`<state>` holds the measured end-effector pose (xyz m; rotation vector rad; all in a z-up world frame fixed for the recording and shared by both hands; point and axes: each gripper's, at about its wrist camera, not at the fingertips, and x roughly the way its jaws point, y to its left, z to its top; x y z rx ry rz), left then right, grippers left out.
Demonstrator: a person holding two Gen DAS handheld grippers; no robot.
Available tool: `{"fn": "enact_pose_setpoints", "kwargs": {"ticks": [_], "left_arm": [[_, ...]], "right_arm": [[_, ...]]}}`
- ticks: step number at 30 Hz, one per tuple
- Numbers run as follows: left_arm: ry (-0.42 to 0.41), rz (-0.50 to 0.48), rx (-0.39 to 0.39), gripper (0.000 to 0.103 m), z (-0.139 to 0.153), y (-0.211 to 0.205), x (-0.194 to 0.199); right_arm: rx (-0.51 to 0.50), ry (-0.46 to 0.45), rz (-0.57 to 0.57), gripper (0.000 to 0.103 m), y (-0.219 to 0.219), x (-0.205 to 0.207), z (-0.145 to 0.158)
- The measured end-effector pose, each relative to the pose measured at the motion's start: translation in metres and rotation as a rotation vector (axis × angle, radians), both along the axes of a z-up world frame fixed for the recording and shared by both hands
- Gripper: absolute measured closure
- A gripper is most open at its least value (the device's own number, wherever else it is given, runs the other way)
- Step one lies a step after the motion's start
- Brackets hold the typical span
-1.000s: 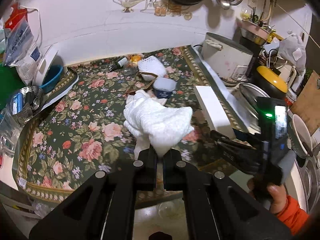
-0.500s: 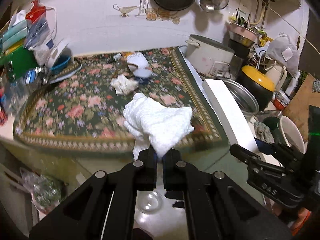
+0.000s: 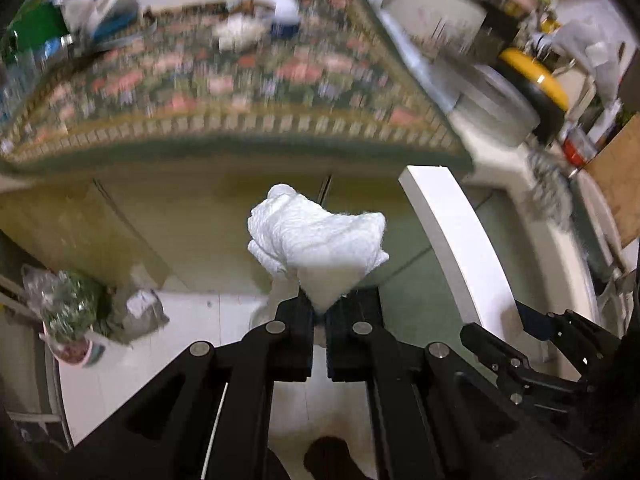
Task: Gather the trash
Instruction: 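Lower the tissue over the white bin and open the left gripper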
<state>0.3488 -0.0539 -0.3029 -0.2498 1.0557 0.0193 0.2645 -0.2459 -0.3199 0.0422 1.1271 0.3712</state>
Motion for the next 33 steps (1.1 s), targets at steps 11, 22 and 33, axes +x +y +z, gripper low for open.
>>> {"fn": "enact_pose_setpoints", "kwargs": {"ticks": [11, 22, 33], "left_arm": [[0.141, -0.031, -0.011, 0.1, -0.181, 0.044, 0.016], [0.226, 0.005, -0.097, 0.1, -0.336, 0.073, 0.033], [0.253, -0.021, -0.127, 0.1, -0.407, 0.071, 0.053]], "right_arm": [[-0.08, 0.228, -0.047, 0.055, 0.049, 0.004, -0.196], [-0.099, 0.444, 0.022, 0.055, 0.12, 0.008, -0.369], [-0.04, 0.432, 0.071, 0.054, 0.146, 0.035, -0.417]]}}
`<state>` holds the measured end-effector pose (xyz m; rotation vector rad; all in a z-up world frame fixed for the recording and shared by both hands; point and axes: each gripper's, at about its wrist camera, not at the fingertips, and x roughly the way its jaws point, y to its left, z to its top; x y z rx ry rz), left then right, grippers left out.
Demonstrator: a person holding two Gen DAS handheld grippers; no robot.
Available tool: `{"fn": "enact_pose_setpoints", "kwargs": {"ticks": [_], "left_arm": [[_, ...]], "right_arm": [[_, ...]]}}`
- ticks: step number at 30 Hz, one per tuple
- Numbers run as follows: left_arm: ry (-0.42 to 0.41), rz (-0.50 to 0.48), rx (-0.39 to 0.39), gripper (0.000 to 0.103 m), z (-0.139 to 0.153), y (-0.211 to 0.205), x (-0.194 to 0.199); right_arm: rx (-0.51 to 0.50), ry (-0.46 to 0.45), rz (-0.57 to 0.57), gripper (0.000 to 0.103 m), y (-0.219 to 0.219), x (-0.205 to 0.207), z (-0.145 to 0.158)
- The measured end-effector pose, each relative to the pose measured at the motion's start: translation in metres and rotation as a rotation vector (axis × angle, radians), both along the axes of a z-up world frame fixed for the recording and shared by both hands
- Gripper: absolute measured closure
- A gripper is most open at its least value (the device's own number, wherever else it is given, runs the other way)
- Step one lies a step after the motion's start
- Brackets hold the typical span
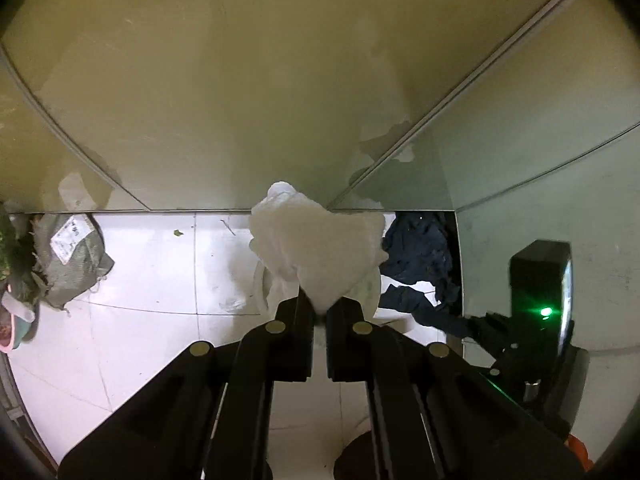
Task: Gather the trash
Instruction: 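Lower the tissue over the white bin and open the left gripper, then raise both grippers back over the floral cloth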
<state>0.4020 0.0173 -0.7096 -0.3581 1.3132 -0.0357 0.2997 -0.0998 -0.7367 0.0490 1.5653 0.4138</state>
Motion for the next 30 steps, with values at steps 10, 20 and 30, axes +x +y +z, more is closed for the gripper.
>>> {"fn": "enact_pose_setpoints", "kwargs": {"ticks": [10, 20, 30], "left_arm": [[0.043, -0.044, -0.086, 0.074, -0.032, -0.018, 0.013], [0.046, -0.006, -0.055, 0.059, 0.011, -0.009, 0.002], [-0.087, -0.022, 0.025, 0.059, 0.2, 0.01, -0.024]], "right_arm": [[-0.001, -0.078, -0.102, 0.048, -0.028, 0.007, 0.032], [0.01, -0.114, -0.179, 0.048, -0.049, 0.009, 0.092], [0.051, -0.229, -0.174, 0.048, -0.054, 0.007, 0.248]]}}
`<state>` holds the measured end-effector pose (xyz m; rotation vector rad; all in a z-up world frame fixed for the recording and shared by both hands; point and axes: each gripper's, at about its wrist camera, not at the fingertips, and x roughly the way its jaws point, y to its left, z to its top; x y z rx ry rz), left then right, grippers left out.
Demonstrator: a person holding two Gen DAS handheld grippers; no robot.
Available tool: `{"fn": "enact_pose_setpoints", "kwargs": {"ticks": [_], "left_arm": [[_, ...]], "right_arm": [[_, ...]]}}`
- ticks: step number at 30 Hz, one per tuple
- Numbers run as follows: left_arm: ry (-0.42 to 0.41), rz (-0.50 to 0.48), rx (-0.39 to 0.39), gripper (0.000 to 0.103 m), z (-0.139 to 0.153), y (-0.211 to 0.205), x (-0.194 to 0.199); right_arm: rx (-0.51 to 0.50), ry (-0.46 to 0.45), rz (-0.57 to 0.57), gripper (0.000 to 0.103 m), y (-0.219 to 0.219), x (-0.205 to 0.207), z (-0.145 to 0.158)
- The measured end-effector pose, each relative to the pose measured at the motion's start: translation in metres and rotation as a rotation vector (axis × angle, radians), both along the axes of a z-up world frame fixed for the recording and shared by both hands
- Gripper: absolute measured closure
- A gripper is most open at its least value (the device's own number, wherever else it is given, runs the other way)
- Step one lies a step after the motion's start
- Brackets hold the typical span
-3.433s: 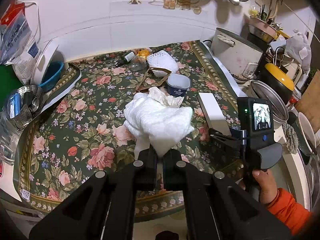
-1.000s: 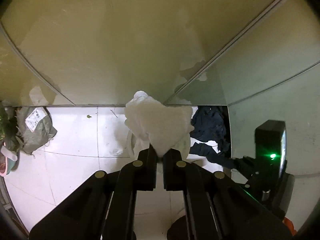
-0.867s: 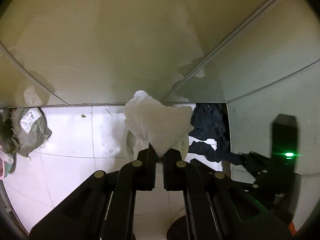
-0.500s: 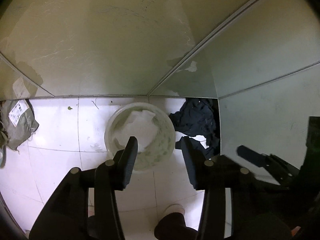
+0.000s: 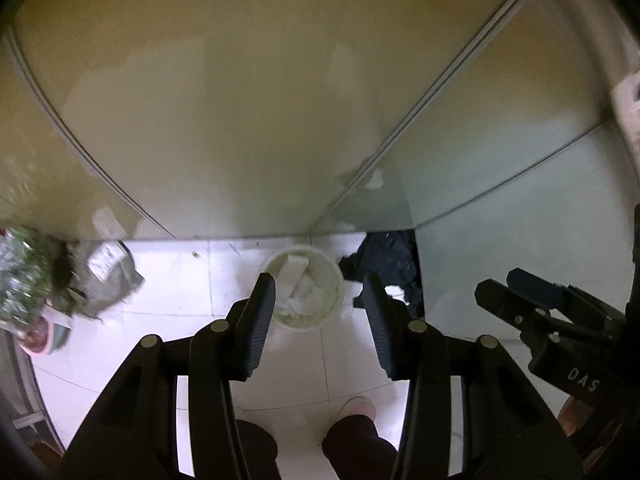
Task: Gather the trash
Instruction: 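Raise both grippers back over the floral cloth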
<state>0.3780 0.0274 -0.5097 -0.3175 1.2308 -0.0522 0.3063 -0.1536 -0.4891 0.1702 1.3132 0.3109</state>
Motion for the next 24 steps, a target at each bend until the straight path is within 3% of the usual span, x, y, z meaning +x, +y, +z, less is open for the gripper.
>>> {"fn": "enact_pose_setpoints", "kwargs": {"ticks": [8, 15, 19, 24], "left_arm": [[-0.179, -0.014, 0.037, 0.059, 0.178, 0.022, -0.023], [-0.364, -0.06, 0.09, 0.059, 0.303, 0.047, -0.041], [-0.46, -0.073, 0.126, 0.052, 0.361, 0.062, -0.057], [-0.555, -0.079, 0.156, 0.037, 0.409, 0.064, -0.06]], "right_arm": [[0.003, -0.168, -0.026, 0.048, 0.004, -0.012, 0.162], [-0.001, -0.348, -0.1, 0.047, 0.01, -0.03, 0.295], [-0.006, -0.461, -0.146, 0.04, 0.009, -0.041, 0.345], [0.001, -0.552, -0.18, 0.033, 0.008, -0.038, 0.375]]}}
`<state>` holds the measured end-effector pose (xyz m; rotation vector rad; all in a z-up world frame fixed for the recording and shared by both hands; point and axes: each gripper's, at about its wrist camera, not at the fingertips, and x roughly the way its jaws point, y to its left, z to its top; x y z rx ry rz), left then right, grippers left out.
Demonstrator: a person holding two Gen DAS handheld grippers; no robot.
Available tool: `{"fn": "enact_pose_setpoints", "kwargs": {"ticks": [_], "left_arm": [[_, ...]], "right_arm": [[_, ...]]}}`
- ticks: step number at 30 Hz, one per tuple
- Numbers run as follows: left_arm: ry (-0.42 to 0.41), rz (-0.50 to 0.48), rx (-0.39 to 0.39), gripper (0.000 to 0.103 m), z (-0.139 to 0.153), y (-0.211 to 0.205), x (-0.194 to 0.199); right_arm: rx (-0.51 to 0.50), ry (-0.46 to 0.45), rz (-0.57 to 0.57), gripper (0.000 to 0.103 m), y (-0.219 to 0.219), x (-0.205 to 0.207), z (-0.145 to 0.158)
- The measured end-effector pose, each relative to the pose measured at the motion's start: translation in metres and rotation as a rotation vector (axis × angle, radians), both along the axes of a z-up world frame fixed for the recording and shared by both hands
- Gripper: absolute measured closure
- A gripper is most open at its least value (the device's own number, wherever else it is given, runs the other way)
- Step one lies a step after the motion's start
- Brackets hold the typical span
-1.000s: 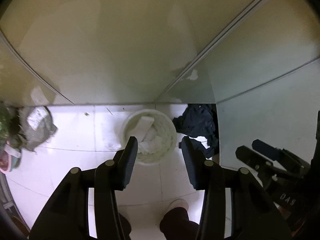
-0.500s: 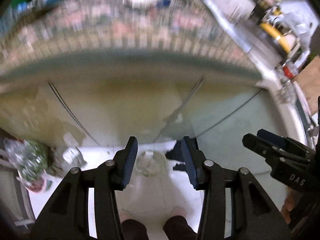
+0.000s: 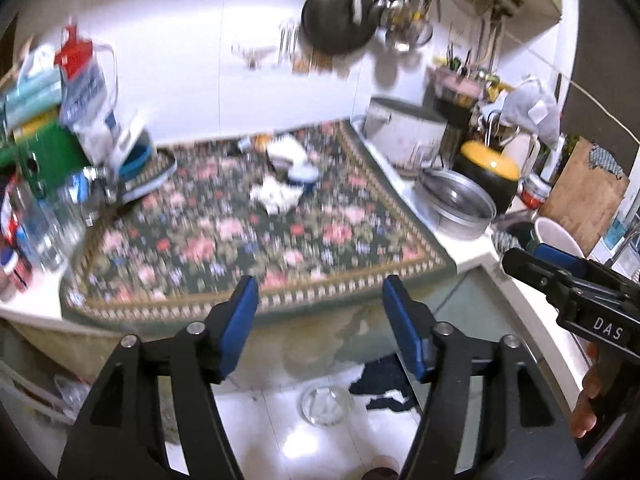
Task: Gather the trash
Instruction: 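Raise both grippers back over the floral cloth, then grasp another crumpled tissue with the left gripper while the right gripper grasps the blue cup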
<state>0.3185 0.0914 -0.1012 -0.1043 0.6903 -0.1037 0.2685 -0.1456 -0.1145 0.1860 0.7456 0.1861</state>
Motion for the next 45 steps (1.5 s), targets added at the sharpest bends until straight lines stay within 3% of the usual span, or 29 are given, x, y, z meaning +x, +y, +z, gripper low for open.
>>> {"fn": "enact_pose_setpoints", "kwargs": {"ticks": [4, 6, 11, 16, 19, 24, 30, 45], "left_arm": [[-0.044, 0.02, 0.023, 0.018, 0.018, -0.002, 0.013], [-0.066, 0.042, 0.02, 0.014, 0.024, -0.004, 0.023], [-0.085, 0.111, 0.044, 0.013, 0.031, -0.013, 0.064], [-0.067, 0.189, 0.091, 0.013, 0.035, -0.027, 0.119], [-0.052, 0.252, 0.078, 0.013, 0.031, -0.026, 0.146], [0.008, 0.352, 0.035, 0.013, 0.007, -0.018, 0.19], [0.129, 0.381, 0.019, 0.013, -0.033, 0.0, 0.241], [0.4, 0.234, -0.082, 0.015, -0.15, 0.057, 0.386]], "right_arm": [[0.003, -0.046, -0.002, 0.024, -0.007, 0.012, 0.016], [0.005, -0.073, 0.004, 0.023, -0.011, 0.02, 0.023], [0.0, -0.113, 0.056, 0.022, -0.026, 0.062, 0.031], [0.008, -0.101, 0.144, 0.022, -0.046, 0.119, 0.031], [-0.005, -0.083, 0.218, 0.022, -0.052, 0.153, 0.027], [-0.019, -0.049, 0.304, 0.022, -0.054, 0.204, 0.008], [0.003, 0.032, 0.357, 0.022, -0.039, 0.251, -0.02], [-0.044, 0.256, 0.307, 0.022, 0.028, 0.348, -0.089]]}}
